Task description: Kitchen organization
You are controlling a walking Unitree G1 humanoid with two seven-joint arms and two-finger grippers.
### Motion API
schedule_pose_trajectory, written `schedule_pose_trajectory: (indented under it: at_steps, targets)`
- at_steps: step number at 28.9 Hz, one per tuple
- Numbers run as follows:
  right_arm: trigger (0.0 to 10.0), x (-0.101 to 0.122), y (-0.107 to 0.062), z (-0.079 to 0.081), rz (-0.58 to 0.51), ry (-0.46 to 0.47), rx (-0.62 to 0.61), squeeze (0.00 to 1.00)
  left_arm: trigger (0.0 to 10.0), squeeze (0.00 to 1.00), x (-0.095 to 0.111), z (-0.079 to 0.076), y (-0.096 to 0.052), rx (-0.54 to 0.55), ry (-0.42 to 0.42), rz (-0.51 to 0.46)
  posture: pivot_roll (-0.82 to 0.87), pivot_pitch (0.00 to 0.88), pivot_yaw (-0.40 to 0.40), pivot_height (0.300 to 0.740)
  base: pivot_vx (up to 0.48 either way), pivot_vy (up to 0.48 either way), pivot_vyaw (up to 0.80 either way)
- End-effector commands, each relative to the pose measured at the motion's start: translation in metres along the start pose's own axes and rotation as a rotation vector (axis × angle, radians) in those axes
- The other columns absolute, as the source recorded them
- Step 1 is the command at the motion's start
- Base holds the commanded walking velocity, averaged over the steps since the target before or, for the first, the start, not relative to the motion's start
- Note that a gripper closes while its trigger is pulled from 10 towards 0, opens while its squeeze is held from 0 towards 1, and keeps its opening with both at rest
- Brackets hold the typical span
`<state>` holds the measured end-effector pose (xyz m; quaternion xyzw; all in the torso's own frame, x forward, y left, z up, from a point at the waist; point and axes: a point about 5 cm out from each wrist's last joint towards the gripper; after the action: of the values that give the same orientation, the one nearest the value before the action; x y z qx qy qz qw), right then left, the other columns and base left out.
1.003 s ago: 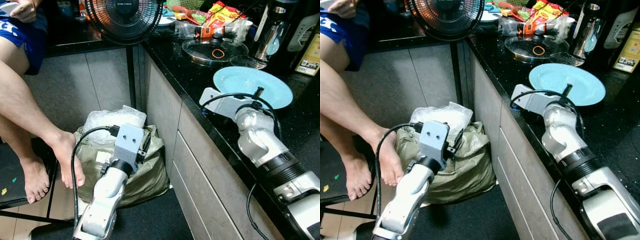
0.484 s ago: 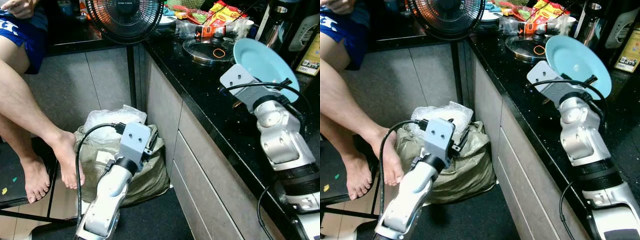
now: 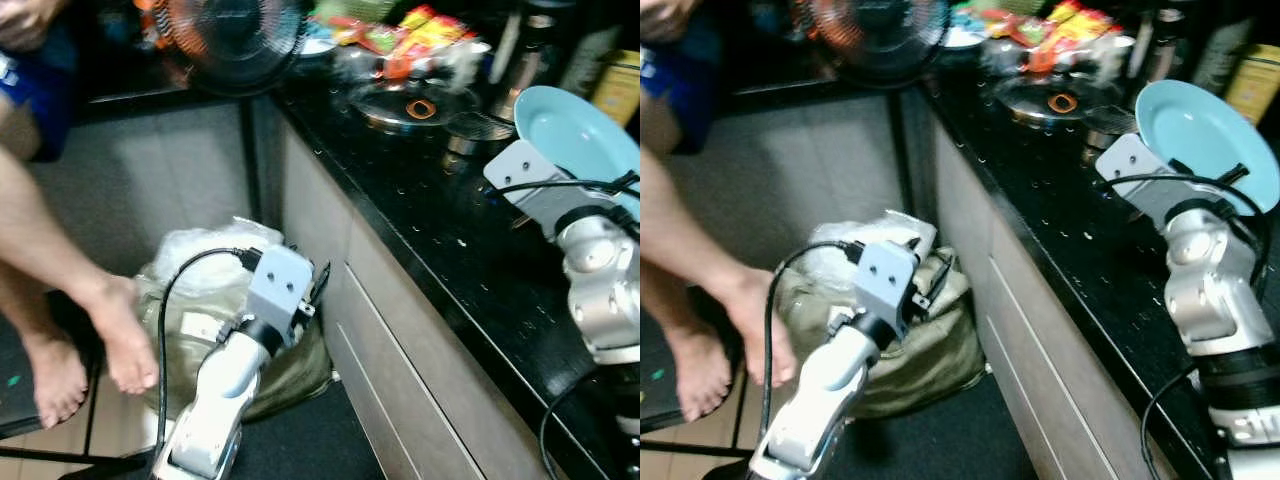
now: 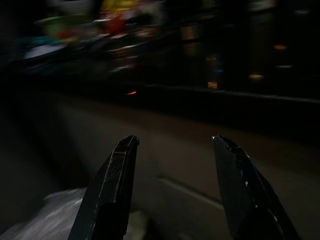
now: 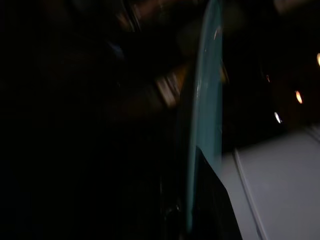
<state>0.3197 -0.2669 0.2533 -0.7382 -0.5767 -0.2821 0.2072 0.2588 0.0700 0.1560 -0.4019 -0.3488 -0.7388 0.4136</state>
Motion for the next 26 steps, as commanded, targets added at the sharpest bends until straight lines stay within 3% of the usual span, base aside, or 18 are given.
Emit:
schedule_pose_trajectory:
  at_steps: [1,9,10,13,17,21,26]
  targets:
    - [10.0,-0.008,0.000,-0.011,0.050,-0.004,-0.056,0.00,10.0,0.00,0.000,0.000,-0.002,-0.005,0.010,-0.004,-0.03,0.000,-0.006,0.736,0.000,0.000,-0.75]
    - [10.0,-0.005,-0.004,-0.011,0.018,-0.006,0.016,0.00,10.0,0.00,-0.002,0.000,-0.004,-0.012,0.006,0.001,-0.03,0.000,0.001,0.736,0.000,0.000,-0.75]
    - [10.0,0.002,-0.005,-0.007,-0.040,0.060,0.092,0.00,10.0,0.00,-0.002,0.000,-0.004,-0.012,0.004,0.002,-0.03,0.000,0.000,0.736,0.000,0.000,-0.79]
    - [10.0,0.005,-0.006,-0.006,-0.068,0.112,0.128,0.00,10.0,0.00,-0.002,0.000,-0.004,-0.013,0.004,0.003,-0.03,0.000,0.000,0.736,0.000,0.000,-0.26]
    - [10.0,0.025,-0.013,-0.004,-0.236,0.390,0.362,0.00,10.0,0.00,-0.003,-0.001,-0.003,-0.013,0.000,0.006,-0.04,0.000,-0.002,0.736,0.000,0.000,0.00]
    - [10.0,0.052,-0.038,-0.005,-0.434,0.535,0.616,0.00,10.0,0.00,-0.005,-0.002,-0.003,-0.014,-0.003,0.010,-0.04,0.000,0.004,0.736,0.000,0.000,0.00]
    - [10.0,0.073,-0.058,-0.018,-0.622,0.763,0.781,0.00,10.0,0.00,-0.004,-0.003,-0.002,-0.020,-0.002,0.008,-0.04,0.000,0.004,0.736,0.000,0.000,0.00]
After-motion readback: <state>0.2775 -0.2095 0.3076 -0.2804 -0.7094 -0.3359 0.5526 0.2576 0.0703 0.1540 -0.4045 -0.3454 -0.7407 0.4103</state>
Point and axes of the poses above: a point about 5 cm out from each wrist's last joint towards the gripper, its own y axis pointing out of the wrist towards the gripper, its own x axis along the axis of the wrist's last joint, z = x × y, and after that the axes turned 14 degrees about y, right-handed
